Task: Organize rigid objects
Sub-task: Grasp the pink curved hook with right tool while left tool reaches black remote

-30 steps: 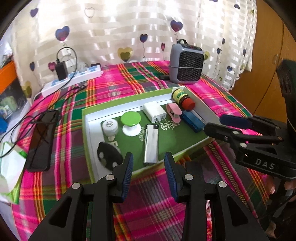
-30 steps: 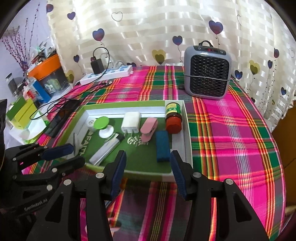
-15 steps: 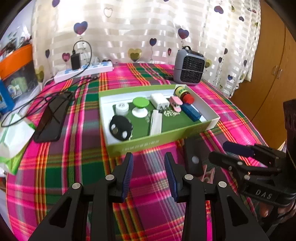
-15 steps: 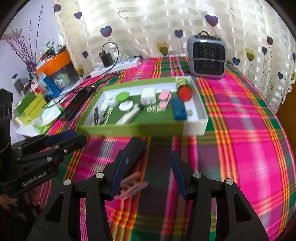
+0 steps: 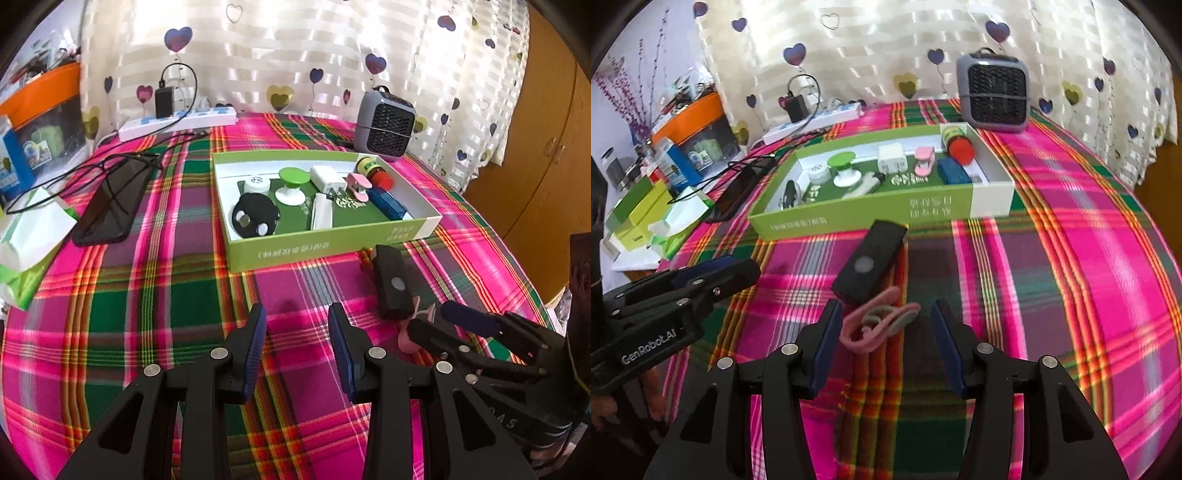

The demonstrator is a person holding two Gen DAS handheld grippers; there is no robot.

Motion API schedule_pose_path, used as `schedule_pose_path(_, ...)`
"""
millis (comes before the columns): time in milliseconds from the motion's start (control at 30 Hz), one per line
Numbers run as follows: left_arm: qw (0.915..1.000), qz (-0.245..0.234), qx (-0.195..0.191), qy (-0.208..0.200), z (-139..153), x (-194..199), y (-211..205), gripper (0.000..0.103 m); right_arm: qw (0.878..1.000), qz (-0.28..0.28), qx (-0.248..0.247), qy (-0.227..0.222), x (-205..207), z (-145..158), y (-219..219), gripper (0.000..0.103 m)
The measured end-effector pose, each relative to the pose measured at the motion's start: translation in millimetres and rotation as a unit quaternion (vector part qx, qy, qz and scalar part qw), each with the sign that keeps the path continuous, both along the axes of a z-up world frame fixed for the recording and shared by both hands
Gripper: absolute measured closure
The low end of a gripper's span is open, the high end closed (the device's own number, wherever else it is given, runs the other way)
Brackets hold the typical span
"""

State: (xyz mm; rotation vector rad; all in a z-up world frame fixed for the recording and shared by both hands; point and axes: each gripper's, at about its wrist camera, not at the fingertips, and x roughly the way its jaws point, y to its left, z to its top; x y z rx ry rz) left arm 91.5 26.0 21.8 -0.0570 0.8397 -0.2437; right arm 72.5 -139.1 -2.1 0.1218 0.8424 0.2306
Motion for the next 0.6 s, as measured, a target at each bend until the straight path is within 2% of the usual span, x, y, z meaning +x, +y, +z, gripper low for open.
schedule_pose_path(100,1.0000,-0.008,-0.003,0.000,-0.6,-2.2,-2.7,0.069,1.000,0.000,-0.004,0.000,-1.3,-1.3,4.8,0.048)
schedule_pose_path(600,0.9999,-0.015,-0.006,0.005,-1.6,-2.2,-4.8,0.069,1.000,-0.018,-0.024,0.000,-2.5,-7.2,3.5,0.048)
